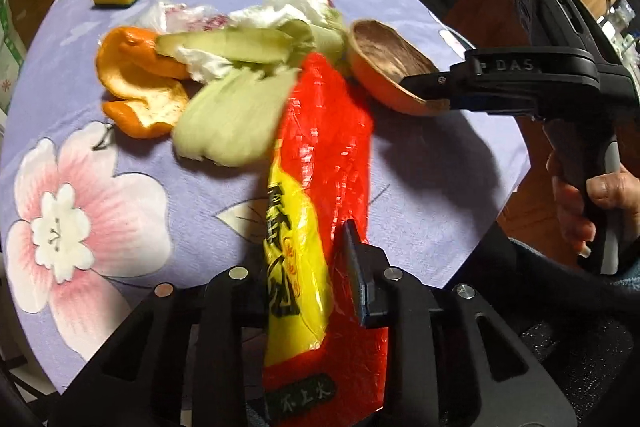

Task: Collect trash
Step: 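Grasp the coconut bowl rim with the right gripper while the left grasps the red snack bag, then carry the bowl and snack bag over the bin and release both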

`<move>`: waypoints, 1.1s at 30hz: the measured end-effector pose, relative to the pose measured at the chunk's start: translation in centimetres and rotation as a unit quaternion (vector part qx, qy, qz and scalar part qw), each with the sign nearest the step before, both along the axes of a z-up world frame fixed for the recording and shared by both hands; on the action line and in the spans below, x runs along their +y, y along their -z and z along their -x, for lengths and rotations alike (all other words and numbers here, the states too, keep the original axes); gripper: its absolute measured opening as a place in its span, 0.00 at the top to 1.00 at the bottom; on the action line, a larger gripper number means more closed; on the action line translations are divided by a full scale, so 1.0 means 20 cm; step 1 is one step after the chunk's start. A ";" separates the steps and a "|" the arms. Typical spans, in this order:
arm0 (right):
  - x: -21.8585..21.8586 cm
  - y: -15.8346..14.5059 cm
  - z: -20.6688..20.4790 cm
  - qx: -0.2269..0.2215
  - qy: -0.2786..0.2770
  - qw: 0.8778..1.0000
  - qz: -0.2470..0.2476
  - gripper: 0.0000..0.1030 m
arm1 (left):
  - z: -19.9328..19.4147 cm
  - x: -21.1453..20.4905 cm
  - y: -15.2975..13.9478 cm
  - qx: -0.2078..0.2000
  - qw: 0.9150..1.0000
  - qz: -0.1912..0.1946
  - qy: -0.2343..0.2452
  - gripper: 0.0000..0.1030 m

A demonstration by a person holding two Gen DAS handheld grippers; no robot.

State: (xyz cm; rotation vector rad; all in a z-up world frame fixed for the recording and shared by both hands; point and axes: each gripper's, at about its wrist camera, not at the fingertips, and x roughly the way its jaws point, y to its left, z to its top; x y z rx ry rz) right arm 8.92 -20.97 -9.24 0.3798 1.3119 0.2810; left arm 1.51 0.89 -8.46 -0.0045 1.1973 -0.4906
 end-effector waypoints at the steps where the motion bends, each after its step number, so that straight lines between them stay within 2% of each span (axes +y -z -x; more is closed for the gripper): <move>1: -0.01 0.01 0.00 0.004 0.001 1.000 -0.012 0.85 | 0.01 -0.01 -0.01 -0.006 1.000 -0.001 0.002 0.76; 2: -0.02 0.02 0.00 0.007 0.005 1.000 -0.023 0.92 | 0.02 -0.02 -0.02 -0.013 1.000 0.000 0.006 0.90; 4: -0.04 0.00 0.01 -0.004 0.010 1.000 -0.024 0.95 | 0.02 -0.05 -0.07 -0.027 1.000 0.005 0.006 0.95; 10: -0.16 -0.15 0.03 -0.058 0.036 0.998 -0.012 0.95 | -0.01 -0.07 -0.23 -0.066 0.998 0.017 -0.014 0.96; 18: -0.40 -0.31 0.04 -0.100 0.086 0.991 -0.023 0.95 | -0.14 -0.17 -0.39 -0.099 0.994 0.032 -0.025 0.96; 25: -0.65 -0.43 0.06 -0.132 0.130 0.982 -0.030 0.95 | -0.26 -0.42 -0.47 -0.112 0.993 0.030 0.007 0.96; 33: -0.97 -0.42 0.09 -0.138 0.187 0.972 -0.037 0.95 | -0.38 -0.79 -0.50 -0.117 0.991 0.019 0.058 0.96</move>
